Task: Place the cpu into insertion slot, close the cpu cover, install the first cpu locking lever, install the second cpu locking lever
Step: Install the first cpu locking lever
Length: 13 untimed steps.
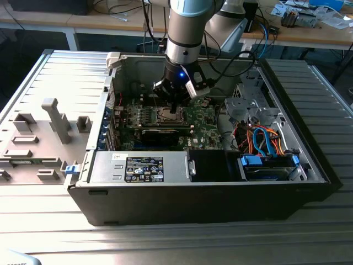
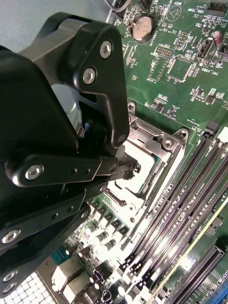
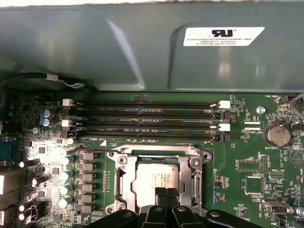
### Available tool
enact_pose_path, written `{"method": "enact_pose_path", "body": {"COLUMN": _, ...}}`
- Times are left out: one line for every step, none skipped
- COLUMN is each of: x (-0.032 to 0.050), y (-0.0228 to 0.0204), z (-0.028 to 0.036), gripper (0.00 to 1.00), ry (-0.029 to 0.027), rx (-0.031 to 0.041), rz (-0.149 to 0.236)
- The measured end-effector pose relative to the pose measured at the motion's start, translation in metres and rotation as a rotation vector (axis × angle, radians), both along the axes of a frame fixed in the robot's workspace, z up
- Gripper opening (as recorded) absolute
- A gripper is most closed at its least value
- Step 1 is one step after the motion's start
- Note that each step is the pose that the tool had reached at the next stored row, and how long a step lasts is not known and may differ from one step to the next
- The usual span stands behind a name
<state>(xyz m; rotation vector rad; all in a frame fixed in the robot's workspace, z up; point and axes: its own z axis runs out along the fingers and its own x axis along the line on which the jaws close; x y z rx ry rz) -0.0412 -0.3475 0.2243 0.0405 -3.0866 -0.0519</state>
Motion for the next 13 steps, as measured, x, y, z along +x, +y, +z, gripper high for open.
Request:
{"method": "enact_pose_path", "body": {"x": 0.0000, "y": 0.0000, "z": 0.0000, "gripper": 0.11, "ry": 0.0000, "rx": 0.0000, "rz": 0.003}}
{"method": "enact_pose_path", "body": {"x": 0.0000, "y": 0.0000, "z": 0.0000, "gripper": 0.11, "ry": 0.0000, "rx": 0.0000, "rz": 0.005}}
{"method": "enact_pose_path", "body": {"x": 0.0000, "y": 0.0000, "z": 0.0000, "gripper": 0.11, "ry": -0.0001, "rx": 0.0000, "rz": 0.013}}
{"method": "enact_pose_path", "body": {"x": 0.0000, "y": 0.0000, "z": 0.0000, "gripper": 0.11, "ry": -0.0001, "rx": 0.0000, "rz": 0.020}}
{"method": "enact_pose_path", "body": {"x": 0.0000, "y": 0.0000, "z": 0.0000, "gripper": 0.11, "ry": 0.0000, "rx": 0.0000, "rz": 0.024}}
{"method": "enact_pose_path", "body": {"x": 0.0000, "y": 0.0000, "z": 0.0000, "gripper": 0.11, "ry": -0.0001, "rx": 0.0000, "rz": 0.025}}
{"method": "enact_pose_path", "body": {"x": 0.0000, "y": 0.0000, "z": 0.0000, "gripper": 0.11, "ry": -0.0001, "rx": 0.0000, "rz": 0.026}}
{"method": "enact_pose_path", "body": {"x": 0.0000, "y": 0.0000, "z": 0.0000, "gripper": 0.11, "ry": -0.0001, "rx": 0.0000, "rz": 0.028}}
{"method": "enact_pose_path", "body": {"x": 0.0000, "y": 0.0000, "z": 0.0000, "gripper": 0.11, "ry": -0.0001, "rx": 0.0000, "rz": 0.029}}
{"method": "enact_pose_path", "body": {"x": 0.0000, "y": 0.0000, "z": 0.0000, "gripper": 0.11, "ry": 0.0000, "rx": 0.0000, "rz": 0.030}}
{"method": "enact_pose_path", "body": {"x": 0.0000, "y": 0.0000, "z": 0.0000, "gripper": 0.11, "ry": 0.0000, "rx": 0.0000, "rz": 0.032}}
{"method": "enact_pose_path", "body": {"x": 0.0000, "y": 0.0000, "z": 0.0000, "gripper": 0.11, "ry": 0.0000, "rx": 0.0000, "rz": 0.032}}
{"method": "enact_pose_path", "body": {"x": 0.0000, "y": 0.0000, "z": 0.0000, "gripper": 0.11, "ry": 0.0000, "rx": 0.0000, "rz": 0.034}}
